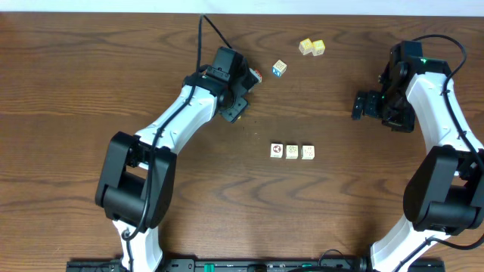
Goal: Lift 4 blocks
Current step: 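Lower the 4 block onto the table at the row's left end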
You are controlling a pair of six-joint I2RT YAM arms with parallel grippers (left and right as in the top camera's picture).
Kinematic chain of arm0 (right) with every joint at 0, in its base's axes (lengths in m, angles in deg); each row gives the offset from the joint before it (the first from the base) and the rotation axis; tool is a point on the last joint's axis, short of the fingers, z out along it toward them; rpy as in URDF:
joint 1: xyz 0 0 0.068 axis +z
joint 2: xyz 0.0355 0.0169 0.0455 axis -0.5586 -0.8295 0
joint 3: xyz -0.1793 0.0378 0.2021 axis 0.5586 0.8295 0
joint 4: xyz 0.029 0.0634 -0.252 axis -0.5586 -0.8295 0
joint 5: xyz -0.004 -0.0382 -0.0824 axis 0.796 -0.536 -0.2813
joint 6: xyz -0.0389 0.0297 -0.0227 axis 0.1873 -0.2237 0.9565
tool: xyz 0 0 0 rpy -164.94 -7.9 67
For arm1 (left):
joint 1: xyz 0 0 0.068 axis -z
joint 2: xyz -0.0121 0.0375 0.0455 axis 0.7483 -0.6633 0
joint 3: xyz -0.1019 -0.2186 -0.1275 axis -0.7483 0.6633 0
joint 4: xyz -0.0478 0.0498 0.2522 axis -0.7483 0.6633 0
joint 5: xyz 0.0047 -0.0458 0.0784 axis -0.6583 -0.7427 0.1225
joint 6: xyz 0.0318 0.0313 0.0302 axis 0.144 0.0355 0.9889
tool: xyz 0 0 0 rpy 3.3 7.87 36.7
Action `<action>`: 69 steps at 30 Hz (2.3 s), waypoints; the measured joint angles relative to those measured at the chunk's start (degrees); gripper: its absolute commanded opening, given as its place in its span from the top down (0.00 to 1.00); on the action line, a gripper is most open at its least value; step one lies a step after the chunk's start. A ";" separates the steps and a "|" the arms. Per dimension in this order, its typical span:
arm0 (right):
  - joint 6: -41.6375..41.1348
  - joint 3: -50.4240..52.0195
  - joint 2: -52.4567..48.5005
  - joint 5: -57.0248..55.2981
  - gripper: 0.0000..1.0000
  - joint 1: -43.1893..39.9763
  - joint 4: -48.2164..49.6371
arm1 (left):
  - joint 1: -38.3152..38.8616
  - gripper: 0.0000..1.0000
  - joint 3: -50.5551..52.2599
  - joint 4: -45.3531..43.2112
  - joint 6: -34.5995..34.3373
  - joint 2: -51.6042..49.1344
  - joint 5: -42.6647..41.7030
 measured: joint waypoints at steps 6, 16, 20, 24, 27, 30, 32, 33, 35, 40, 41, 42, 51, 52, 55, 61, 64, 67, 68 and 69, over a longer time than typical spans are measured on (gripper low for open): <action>0.00 0.00 0.00 0.00 0.01 0.00 0.00 | 0.00 0.40 0.00 0.15 5.75 -2.16 0.31; 0.02 0.00 0.00 0.00 0.01 0.00 0.00 | 0.00 0.40 -0.02 -0.83 7.69 -6.80 -2.86; 0.02 0.00 0.00 0.00 0.01 0.00 0.00 | 0.00 0.36 0.00 -1.57 8.07 -6.84 -3.15; 0.00 0.00 0.00 0.00 0.01 0.00 0.00 | 0.00 0.42 -0.02 -1.53 8.15 -6.86 -3.32; 0.00 0.00 0.00 0.00 0.01 0.00 0.00 | 0.00 0.50 0.00 -1.03 8.26 -6.86 -3.34; 0.00 0.00 0.00 0.02 0.01 0.00 0.00 | 0.00 0.51 -0.02 -0.17 8.04 -6.86 -3.43; 0.00 0.00 0.00 0.00 0.01 0.00 0.00 | 0.00 0.52 0.00 0.20 7.98 -6.86 -3.65; 0.00 0.00 0.00 0.00 0.01 0.00 0.00 | 0.00 0.52 -0.02 0.42 7.98 -6.86 -3.78; 0.02 0.00 0.00 0.00 0.01 0.00 0.00 | 0.00 0.56 -0.02 0.83 7.93 -6.86 -3.87; 0.02 0.00 0.00 0.00 0.01 0.00 0.00 | 0.04 0.67 -0.02 1.38 5.33 -6.86 -4.31; 0.02 0.00 0.00 0.00 0.01 0.00 0.00 | 0.04 0.67 -0.02 1.38 4.87 -6.86 -4.31; 0.00 0.00 0.00 0.00 0.01 0.00 0.00 | 0.04 0.67 -0.02 1.40 4.22 -6.86 -4.33; 0.02 0.00 0.00 0.00 0.01 0.00 0.00 | 0.04 0.67 -0.02 1.79 -3.76 -6.86 -4.33; 0.00 0.00 0.00 0.00 0.01 0.00 0.00 | 0.04 0.67 -0.02 1.81 -5.27 -6.86 -4.33; 0.02 0.00 0.00 0.00 0.01 0.00 0.00 | 0.04 0.67 -0.02 1.95 -9.51 -6.86 -4.81; 0.00 0.00 0.00 0.02 0.01 0.00 0.00 | -0.07 0.66 -0.02 2.73 -13.09 -6.86 -10.49; 0.02 0.00 0.00 0.00 0.01 0.00 0.00 | -0.04 0.66 -0.02 2.82 -13.99 -6.86 -12.11; 0.02 0.00 0.00 0.00 0.01 0.00 0.00 | -0.04 0.66 -0.02 3.02 -15.23 -6.86 -12.81; 0.00 0.00 0.00 0.00 0.01 0.00 0.00 | -0.04 0.66 -0.02 3.19 -15.98 -6.86 -13.07; 0.00 0.00 0.00 0.00 0.01 0.00 0.00 | -0.07 0.66 -0.02 3.45 -16.79 -6.86 -13.27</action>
